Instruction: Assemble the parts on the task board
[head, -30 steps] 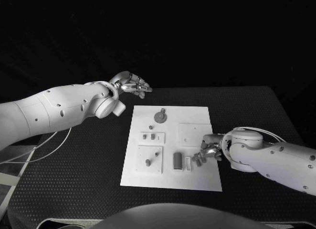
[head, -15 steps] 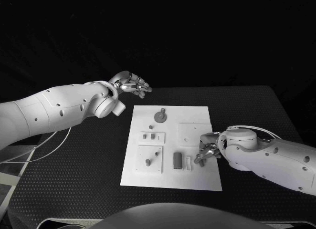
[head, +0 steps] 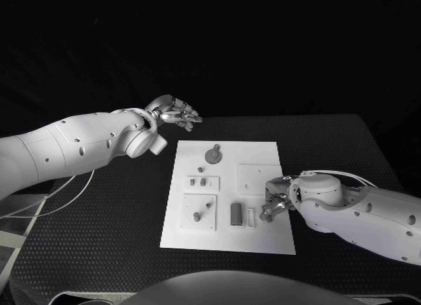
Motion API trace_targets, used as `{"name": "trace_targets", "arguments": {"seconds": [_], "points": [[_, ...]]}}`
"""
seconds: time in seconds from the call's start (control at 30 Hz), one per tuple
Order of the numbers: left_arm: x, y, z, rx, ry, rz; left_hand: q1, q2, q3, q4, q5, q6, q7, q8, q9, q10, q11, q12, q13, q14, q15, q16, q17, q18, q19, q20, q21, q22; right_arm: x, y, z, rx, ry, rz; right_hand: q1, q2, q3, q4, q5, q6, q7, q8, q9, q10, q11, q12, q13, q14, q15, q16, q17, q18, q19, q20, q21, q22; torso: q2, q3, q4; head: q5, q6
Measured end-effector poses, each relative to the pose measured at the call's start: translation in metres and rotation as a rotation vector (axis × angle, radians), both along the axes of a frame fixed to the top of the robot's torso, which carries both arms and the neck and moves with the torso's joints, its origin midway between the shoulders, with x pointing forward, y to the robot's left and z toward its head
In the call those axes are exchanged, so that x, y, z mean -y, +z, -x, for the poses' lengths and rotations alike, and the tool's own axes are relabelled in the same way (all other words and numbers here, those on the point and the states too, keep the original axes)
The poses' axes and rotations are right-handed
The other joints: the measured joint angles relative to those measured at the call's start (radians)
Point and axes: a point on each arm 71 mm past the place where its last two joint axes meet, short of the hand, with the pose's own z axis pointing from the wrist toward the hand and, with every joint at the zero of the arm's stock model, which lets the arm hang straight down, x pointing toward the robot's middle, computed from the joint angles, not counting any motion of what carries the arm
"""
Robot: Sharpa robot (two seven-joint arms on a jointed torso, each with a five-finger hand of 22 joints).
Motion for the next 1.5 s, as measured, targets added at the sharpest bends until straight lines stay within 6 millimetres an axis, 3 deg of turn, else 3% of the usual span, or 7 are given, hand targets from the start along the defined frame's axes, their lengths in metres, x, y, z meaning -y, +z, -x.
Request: {"name": "trace_targets", "arguments": {"seconds": [0.1,0.27,0.47,0.63,0.9,1.0,1.5], "points": [[0.0,0.0,0.0,0.0,0.0,0.0,0.0,0.0,0.0,0.0,0.0,0.0,0.0,0.0,0.0,0.0,0.0,0.0,-0.001,0.0,0.0,0.0,0.0,-0.001,0.0,0.0,0.0,0.0,0.001,0.001,0.002,-0.005,-0.001,-0.007,0.037,0.038,0.008,-0.008,-0.001,-0.007,0.006,-0.057,-0.004,-0.001,0.006,0.0,0.0,0.003,0.003,0.0,0.0,0.004,0.0,0.0,0.0,0.0,0.0,0.0,0.0003,0.0,0.0],[0.0,0.0,0.0,0.0,0.0,0.0,0.0,0.0,0.0,0.0,0.0,0.0,0.0,0.0,0.0,0.0,0.0,0.0,-0.001,0.0,0.0,0.0,0.0,-0.004,0.0,0.0,0.0,0.0,0.001,0.002,0.005,-0.04,-0.017,-0.04,0.086,0.106,0.043,-0.009,-0.001,-0.063,0.063,-0.057,-0.002,0.003,0.01,0.0,0.0,0.003,0.01,0.0,0.0,0.005,-0.004,-0.003,0.0,0.0,0.0,-0.0001,0.0001,-0.001,0.0],[0.0,0.0,0.0,0.0,-0.001,0.0,0.0,0.0,0.0,0.0,0.0,0.0,0.0,0.0,0.0,0.0,0.0,0.0,-0.001,0.003,0.003,0.0,0.001,-0.005,0.0,0.0,0.0,0.0,0.005,0.002,0.004,-0.073,-0.053,-0.075,0.087,0.107,0.083,-0.011,0.002,-0.074,0.099,-0.057,-0.002,0.003,0.014,0.007,0.0,0.002,0.012,0.0,0.0,-0.003,-0.007,0.0,0.002,0.0,0.0,-0.0001,-0.0001,-0.002,0.001],[0.0,0.0,0.0,0.0,0.0,0.0,0.0,0.0,0.0,0.0,0.0,0.0,0.0,0.0,0.0,0.0,0.0,0.0,-0.001,0.003,0.003,0.0,0.001,-0.005,0.0,0.0,0.0,0.0,0.01,0.001,0.002,-0.096,-0.098,-0.114,0.088,0.108,0.085,-0.008,0.002,-0.072,0.104,-0.058,-0.002,0.009,0.008,0.019,0.007,0.002,0.012,0.0,0.0,-0.001,-0.009,0.002,0.006,0.0,0.0,-0.0001,-0.0001,-0.002,0.001],[0.0,0.0,0.0,0.0,0.0,0.0,0.0,0.0,0.0,0.0,0.0,0.0,0.0,0.0,0.0,0.0,0.0,0.0,-0.001,0.003,0.003,0.0,0.001,-0.006,0.0,0.0,0.0,0.0,0.025,0.0,0.002,-0.162,-0.235,-0.233,0.1,0.12,0.09,-0.012,0.002,-0.072,0.111,-0.139,-0.002,0.012,0.004,0.024,0.009,0.007,0.007,0.004,0.0,0.0,-0.009,0.002,0.012,0.0,0.0,-0.0005,-0.0006,-0.002,0.0],[0.0,0.0,0.0,-0.001,-0.001,0.0,0.0,0.0,0.0,0.0,0.0,0.0,0.0,0.0,0.0,0.0,0.0,0.0,-0.001,0.003,0.003,-0.004,0.002,-0.007,0.0,0.0,0.0,0.0,0.027,0.0,0.004,-0.195,-0.288,-0.281,0.109,0.12,0.09,-0.012,0.002,-0.076,0.116,-0.138,-0.054,0.012,0.004,0.024,0.009,0.007,0.007,0.004,0.0,0.0,-0.01,0.004,0.012,0.0,0.0,-0.0005,-0.0006,-0.002,0.0],[-0.001,0.0,0.001,-0.001,-0.002,0.001,0.0,0.0,0.0,0.0,0.0,0.0,0.0,0.0,-0.001,0.0,0.0,0.0,-0.002,0.002,0.002,-0.004,0.002,-0.005,0.0,0.0,0.0,0.0,0.015,-0.003,0.017,-0.383,-0.509,-0.471,0.125,0.136,0.089,-0.012,-0.001,-0.087,0.134,-0.131,-0.055,0.012,0.004,0.024,0.008,0.005,0.009,0.004,0.0,-0.002,-0.011,0.004,0.012,0.0,0.0,-0.0011,0.0003,-0.005,-0.004]]}}
